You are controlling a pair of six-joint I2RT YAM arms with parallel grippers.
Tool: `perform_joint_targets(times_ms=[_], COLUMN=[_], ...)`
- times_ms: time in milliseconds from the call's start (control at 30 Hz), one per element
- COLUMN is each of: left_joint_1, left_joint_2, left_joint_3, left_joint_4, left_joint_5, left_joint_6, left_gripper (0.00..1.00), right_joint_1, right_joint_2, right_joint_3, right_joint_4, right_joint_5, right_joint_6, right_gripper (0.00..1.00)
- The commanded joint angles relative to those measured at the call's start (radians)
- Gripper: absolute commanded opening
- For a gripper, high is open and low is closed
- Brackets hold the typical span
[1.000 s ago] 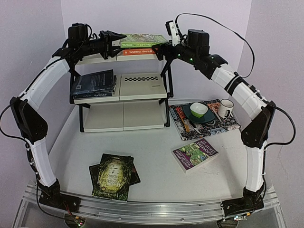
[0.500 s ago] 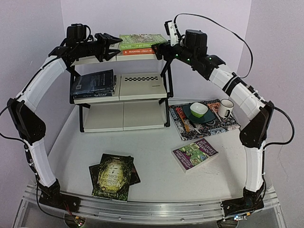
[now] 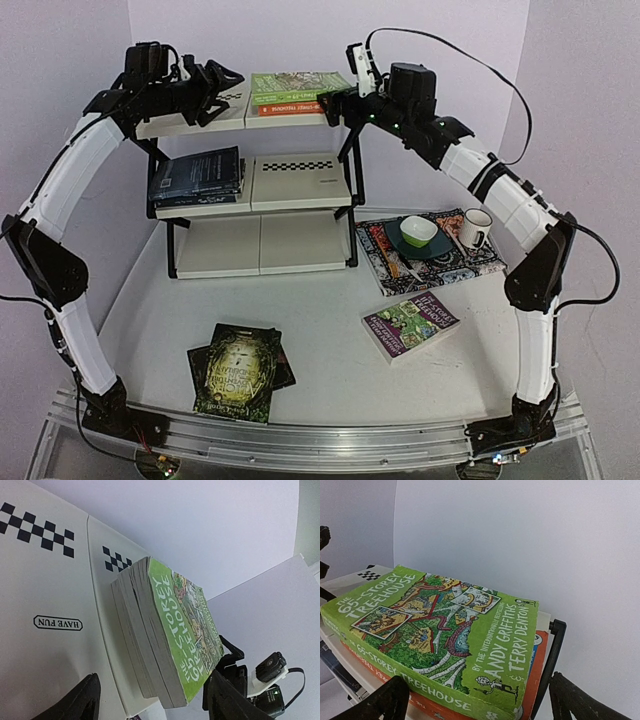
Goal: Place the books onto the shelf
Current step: Place the book in the book pile on the shelf, then adjust the book in the book pile on the shelf.
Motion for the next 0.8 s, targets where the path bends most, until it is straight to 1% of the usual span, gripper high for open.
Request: perform_joint_targets(times_ms=[0, 100, 300, 433, 500, 567, 667, 767], left_joint_1=[0.001, 0.001, -0.008, -0.039, -0.055, -0.063, -0.063, -0.063], left_joint_2=[-0.067, -0.072, -0.050, -0.059, -0.067, -0.068, -0.065, -0.057], left_joint_3=[0.032, 0.030, 0.062, 0.032, 0.011, 0.000, -0.013, -0.018], left_joint_4=[-0.006, -0.001, 0.019, 0.043, 0.051, 0.054, 0.053, 0.056], left_joint_5=[-0.016, -0.008, 0.083, 0.125, 0.115, 0.107, 0.071, 0.044], left_joint_6=[0.233, 0.355, 0.518, 0.686, 0.759, 0.800, 0.822, 0.837], left_gripper=[0.76, 0.77, 0.75, 0.73, 0.74, 0.75, 0.75, 0.71], right_joint_1=[0.004, 0.003, 0.003, 0.003, 0.003, 0.003, 0.003, 0.003], right_joint_2=[-0.056, -0.067, -0.083, -0.090, -0.094, -0.097, -0.097, -0.098], right_joint_3=[-0.025, -0.040, -0.058, -0.067, -0.069, -0.073, -0.074, -0.076], right_joint_4=[0.101, 0.104, 0.108, 0.110, 0.110, 0.111, 0.113, 0.114], right_joint_5=[-0.002, -0.006, -0.009, -0.009, -0.012, -0.011, -0.012, -0.014], right_joint_6=[-0.012, -0.015, -0.012, -0.014, -0.014, -0.015, -0.015, -0.015], right_gripper=[0.98, 0.98, 0.98, 0.98, 0.98, 0.98, 0.97, 0.96])
